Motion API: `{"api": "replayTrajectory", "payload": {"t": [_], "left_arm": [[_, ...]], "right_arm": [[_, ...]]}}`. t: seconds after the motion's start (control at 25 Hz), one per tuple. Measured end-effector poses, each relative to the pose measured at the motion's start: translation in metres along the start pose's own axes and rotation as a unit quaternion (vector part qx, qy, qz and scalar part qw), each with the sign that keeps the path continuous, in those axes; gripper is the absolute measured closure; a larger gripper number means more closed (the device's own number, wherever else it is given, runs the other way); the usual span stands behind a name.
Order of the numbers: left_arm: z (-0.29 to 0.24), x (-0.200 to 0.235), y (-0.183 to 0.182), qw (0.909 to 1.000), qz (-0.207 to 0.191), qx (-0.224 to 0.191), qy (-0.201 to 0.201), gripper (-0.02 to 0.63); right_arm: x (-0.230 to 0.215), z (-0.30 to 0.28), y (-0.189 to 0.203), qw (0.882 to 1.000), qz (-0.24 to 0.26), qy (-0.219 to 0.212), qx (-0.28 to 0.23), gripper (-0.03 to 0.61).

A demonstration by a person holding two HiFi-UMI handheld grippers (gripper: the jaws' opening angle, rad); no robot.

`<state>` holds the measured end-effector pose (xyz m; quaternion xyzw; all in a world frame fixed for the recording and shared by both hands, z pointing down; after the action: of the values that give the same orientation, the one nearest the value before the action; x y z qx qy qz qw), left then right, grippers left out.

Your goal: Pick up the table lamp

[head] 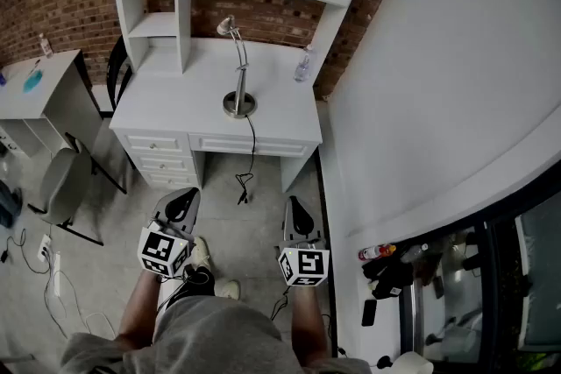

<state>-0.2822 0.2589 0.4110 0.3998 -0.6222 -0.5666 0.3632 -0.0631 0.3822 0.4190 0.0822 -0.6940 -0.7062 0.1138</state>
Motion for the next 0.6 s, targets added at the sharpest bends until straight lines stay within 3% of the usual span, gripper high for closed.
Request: {"api": "replayTrajectory", "payload": {"t": [0.6], "left_arm": [[-0.0063, -0.0028, -0.0042, 1.0000, -0.006, -0.006, 0.002, 0.611]], "right_arm": [[-0.0051, 0.0027, -0.0071, 1.000, -0.002, 0.000, -0.013, 0.555]]}}
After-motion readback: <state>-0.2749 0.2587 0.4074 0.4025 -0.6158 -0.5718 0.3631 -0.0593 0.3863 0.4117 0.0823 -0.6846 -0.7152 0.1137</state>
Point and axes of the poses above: the fingertips, and each gripper's own axes: z backward along the fingers, x to its left, y out of its underside, the point moved 4 cm from there along z, backward along the fingers, and after that the axes turned 6 degrees about y, right-handed, at the moved point
